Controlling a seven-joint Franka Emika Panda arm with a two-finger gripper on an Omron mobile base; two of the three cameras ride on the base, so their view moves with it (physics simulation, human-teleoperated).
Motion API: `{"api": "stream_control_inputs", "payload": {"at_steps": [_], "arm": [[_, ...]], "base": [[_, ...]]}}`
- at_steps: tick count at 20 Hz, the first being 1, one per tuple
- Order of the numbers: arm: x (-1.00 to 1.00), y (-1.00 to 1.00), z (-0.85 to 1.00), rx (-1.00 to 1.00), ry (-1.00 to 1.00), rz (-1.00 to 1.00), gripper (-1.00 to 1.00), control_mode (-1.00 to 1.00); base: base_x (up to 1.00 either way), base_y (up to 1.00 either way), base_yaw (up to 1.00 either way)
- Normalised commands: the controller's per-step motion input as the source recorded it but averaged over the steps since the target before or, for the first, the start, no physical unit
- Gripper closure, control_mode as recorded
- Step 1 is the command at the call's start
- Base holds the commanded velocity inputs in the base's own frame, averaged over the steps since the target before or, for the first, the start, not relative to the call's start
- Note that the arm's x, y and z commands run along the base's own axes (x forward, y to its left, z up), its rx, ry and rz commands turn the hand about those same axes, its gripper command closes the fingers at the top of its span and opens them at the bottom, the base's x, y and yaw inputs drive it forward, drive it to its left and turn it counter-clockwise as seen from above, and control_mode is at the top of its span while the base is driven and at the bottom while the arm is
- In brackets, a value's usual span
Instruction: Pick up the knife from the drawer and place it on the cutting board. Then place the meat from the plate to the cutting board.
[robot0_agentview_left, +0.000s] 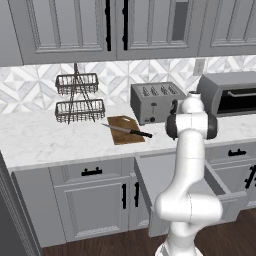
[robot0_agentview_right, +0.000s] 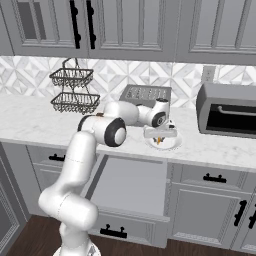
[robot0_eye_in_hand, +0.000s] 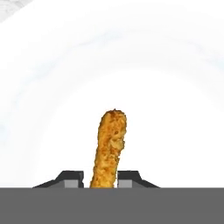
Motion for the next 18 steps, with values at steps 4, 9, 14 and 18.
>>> {"api": "stream_control_inputs", "payload": {"at_steps": [4, 9, 14, 18], "arm": [[-0.50, 0.00, -0.02, 0.00, 0.00, 0.02, 1.00, -1.00], [-0.81, 0.00, 0.36, 0.00, -0.09, 0.01, 1.00, -1.00], [-0.63, 0.64, 0.49, 0.00, -0.01, 0.00, 1.00, -1.00], [-0.52, 1.00, 0.24, 0.00, 0.00, 0.02, 1.00, -1.00]], "base": [[0.00, 0.00, 0.00], [0.00, 0.00, 0.00], [0.00, 0.00, 0.00], [0.00, 0.00, 0.00]]}}
